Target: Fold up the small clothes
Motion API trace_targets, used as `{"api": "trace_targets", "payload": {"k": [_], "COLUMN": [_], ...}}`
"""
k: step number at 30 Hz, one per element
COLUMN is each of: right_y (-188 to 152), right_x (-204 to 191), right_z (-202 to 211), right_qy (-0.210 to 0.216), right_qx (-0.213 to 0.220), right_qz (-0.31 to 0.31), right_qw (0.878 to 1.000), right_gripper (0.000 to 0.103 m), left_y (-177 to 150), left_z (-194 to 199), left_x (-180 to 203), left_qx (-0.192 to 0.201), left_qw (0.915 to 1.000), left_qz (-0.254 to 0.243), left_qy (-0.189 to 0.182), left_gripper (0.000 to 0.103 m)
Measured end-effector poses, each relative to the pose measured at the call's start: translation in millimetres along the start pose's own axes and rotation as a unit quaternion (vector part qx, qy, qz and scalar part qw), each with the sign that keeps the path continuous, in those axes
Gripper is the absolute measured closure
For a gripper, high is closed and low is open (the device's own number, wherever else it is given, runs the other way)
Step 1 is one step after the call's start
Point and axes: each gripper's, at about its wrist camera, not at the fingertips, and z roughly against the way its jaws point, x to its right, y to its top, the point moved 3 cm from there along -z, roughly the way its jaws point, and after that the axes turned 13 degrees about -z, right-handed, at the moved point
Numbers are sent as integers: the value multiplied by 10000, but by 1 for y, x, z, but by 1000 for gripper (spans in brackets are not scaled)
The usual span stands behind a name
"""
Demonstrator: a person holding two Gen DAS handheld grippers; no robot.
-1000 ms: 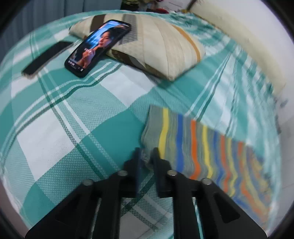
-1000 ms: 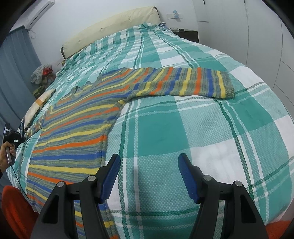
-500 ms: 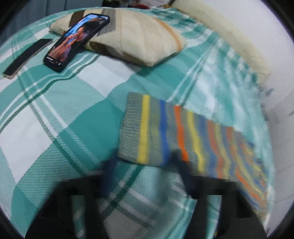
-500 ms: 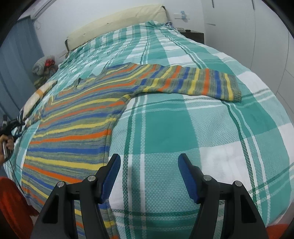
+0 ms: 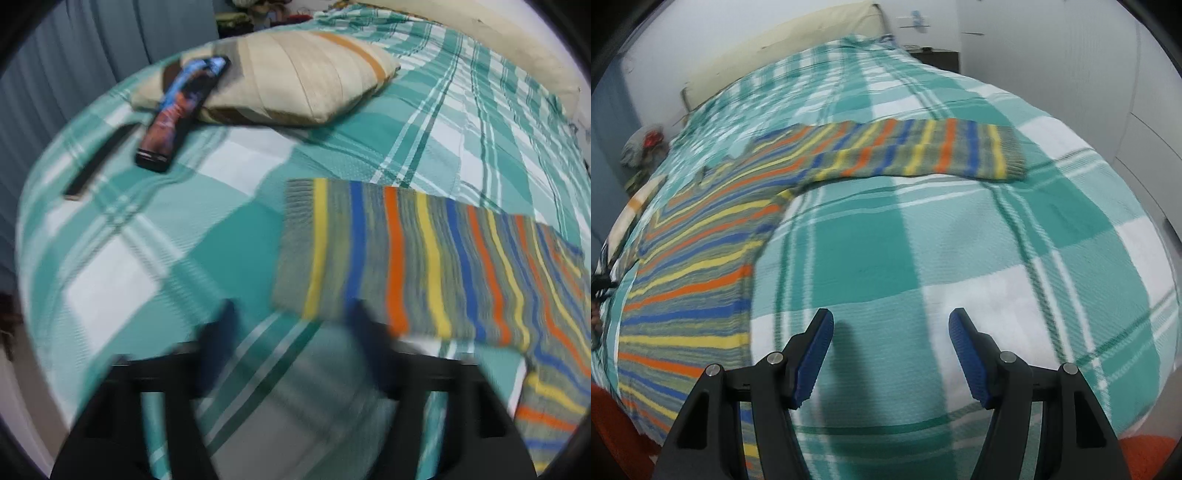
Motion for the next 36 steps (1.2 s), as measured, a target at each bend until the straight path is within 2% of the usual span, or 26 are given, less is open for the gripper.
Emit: {"api": "trace_targets", "payload": {"k": [1, 2, 4, 6, 8, 11, 13, 14, 15, 17, 18, 20, 22, 25, 28, 31, 35, 36], "right_y": [1, 2, 1, -3, -13, -35, -53, -62, -76, -98, -108, -114, -110, -97, -89, -88, -91, -96], "right_x": [2, 4, -1, -15, -40, -84, -108, -115, -122, -123, -120, -115, -112, -116, -130, -141, -134, -128], "right_z": [2, 4, 10, 16, 25, 35, 35, 32, 24, 4, -2, 5, 16, 41, 52, 35, 8, 3], "right_qy": [-57, -127, -151, 42, 384, 896, 1124, 1137, 1030, 618, 437, 412, 387, 749, 1013, 968, 635, 594], "right_qx": [41, 102, 203, 214, 210, 97, -93, -191, -408, -844, -975, -823, -610, 27, 425, 328, -10, -162], "right_qz": [-45, -68, 51, 343, 818, 1592, 2013, 2180, 2466, 2808, 2930, 3030, 2970, 2773, 2619, 2523, 2424, 2412], "right_qw": [10000, 9998, 9997, 9992, 9957, 9831, 9730, 9691, 9628, 9540, 9501, 9485, 9521, 9579, 9588, 9622, 9681, 9685], "right_gripper": [25, 22, 22, 22, 22, 22, 22, 22, 22, 21, 19, 18, 19, 19, 18, 18, 18, 12], "left_y": [-5, -15, -35, -65, -96, -152, -179, -199, -214, -233, -237, -232, -223, -211, -204, -204, -209, -210], "left_z": [14, 31, 60, 92, 119, 147, 151, 147, 141, 133, 135, 141, 149, 155, 142, 124, 117, 115], "left_x": [2, 8, 26, 54, 88, 148, 175, 189, 197, 202, 199, 195, 189, 183, 189, 197, 195, 195], "left_qx": [140, 280, 419, 543, 674, 772, 783, 752, 685, 644, 710, 656, 823, 954, 822, 594, 546, 517], "left_qw": [9998, 9989, 9957, 9884, 9769, 9518, 9378, 9287, 9227, 9159, 9162, 9193, 9256, 9374, 9455, 9479, 9503, 9505], "left_qz": [-131, -363, -793, -1287, -1751, -2504, -2977, -3331, -3573, -3823, -3804, -3717, -3477, -3015, -2763, -2747, -2624, -2606], "left_qy": [-14, -69, -219, -594, -1023, -1595, -1606, -1445, -1276, -1040, -1040, -1116, -1251, -1459, -1517, -1502, -1586, -1613], "left_gripper": [26, 25, 23, 19, 14, 12, 12, 12, 12, 10, 9, 8, 8, 5, 5, 4, 0, 0]}}
